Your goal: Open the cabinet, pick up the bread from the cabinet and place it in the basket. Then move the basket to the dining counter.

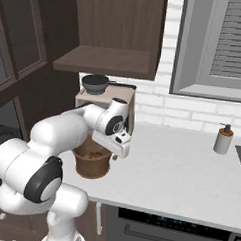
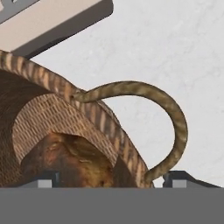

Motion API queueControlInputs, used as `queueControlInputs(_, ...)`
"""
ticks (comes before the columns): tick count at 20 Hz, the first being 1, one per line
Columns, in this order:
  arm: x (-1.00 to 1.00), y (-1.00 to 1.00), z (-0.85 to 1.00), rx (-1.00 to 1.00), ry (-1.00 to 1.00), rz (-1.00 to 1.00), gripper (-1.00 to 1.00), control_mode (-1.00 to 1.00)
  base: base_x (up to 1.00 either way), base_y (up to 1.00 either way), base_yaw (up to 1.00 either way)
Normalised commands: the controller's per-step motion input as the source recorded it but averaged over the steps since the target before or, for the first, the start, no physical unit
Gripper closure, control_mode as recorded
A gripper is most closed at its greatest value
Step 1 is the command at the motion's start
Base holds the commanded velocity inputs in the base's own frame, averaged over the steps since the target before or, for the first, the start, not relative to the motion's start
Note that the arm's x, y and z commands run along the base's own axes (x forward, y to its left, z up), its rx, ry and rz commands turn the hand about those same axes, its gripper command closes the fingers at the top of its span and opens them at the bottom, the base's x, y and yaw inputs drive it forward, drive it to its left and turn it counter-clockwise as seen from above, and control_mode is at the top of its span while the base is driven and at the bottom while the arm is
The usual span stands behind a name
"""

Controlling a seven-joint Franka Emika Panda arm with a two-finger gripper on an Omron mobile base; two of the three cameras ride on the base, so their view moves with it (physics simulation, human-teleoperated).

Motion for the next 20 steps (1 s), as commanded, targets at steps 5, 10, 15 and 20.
queueControlInputs(5,-0.12,0.19,-0.11,0.0,0.0,0.0,1.0,-1.0,0.0,0.0,0.0)
queueControlInputs(10,-0.29,0.01,0.0,0.0,0.0,-0.01,1.0,-1.0,0.0,0.0,0.0)
queueControlInputs(15,-0.54,-0.04,0.08,0.06,-0.02,-0.13,1.0,-1.0,0.0,0.0,0.0)
queueControlInputs(20,-0.59,0.0,0.4,0.07,-0.06,-0.13,1.0,-1.0,0.0,0.0,0.0)
